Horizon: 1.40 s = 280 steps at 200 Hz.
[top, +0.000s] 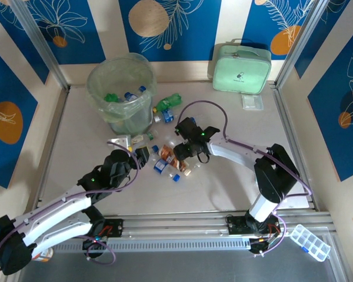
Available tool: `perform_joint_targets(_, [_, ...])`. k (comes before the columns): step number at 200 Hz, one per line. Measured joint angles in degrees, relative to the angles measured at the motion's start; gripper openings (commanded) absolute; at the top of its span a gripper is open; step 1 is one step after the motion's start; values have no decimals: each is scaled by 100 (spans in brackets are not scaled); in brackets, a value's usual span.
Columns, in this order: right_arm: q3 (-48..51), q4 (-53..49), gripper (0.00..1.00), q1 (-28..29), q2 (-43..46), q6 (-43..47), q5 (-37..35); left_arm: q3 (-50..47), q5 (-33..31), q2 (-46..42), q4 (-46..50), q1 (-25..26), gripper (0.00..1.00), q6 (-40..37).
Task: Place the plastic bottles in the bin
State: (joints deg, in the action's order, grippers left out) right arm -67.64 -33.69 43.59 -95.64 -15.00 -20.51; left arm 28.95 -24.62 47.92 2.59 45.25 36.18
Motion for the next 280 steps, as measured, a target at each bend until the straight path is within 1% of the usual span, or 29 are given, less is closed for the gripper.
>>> perform_joint_targets(27, [-387, -385, 74, 129, -345, 59, -81, 0, 50, 232, -20, 0, 67, 44])
perform_joint_targets(50, [-621, -619, 74, 197, -599, 127, -249, 0, 59, 249, -26, 0, 67, 63])
perform_joint_targets(95, [-640, -817, 75, 216, -699, 236, -501, 0, 59, 240, -26, 0, 67, 61])
perform_joint_targets(164, [-640, -791, 74, 177, -859, 306, -470, 0, 59, 238, -28, 0, 68, 61])
perform_joint_targets(203, [-619, -728, 70, 72, -942, 343, -319, 0, 59, 238, -26, 0, 68, 61])
perform_joint_targets(244, [-619, -619, 69, 15, -1075, 343, -236, 0, 55, 125, -24, 0, 68, 61])
perform_joint_targets(256, [-619, -599, 65, 15, -1099, 343, -227, 0, 55, 50, -26, 0, 68, 61])
perform_joint_targets(277, [-619, -575, 64, 15, -1108, 361, -210, 0, 50, -39, -26, 0, 68, 61])
perform_joint_targets(280, [-619, -575, 62, 15, -1108, 361, -210, 0, 50, -50, -26, 0, 68, 61])
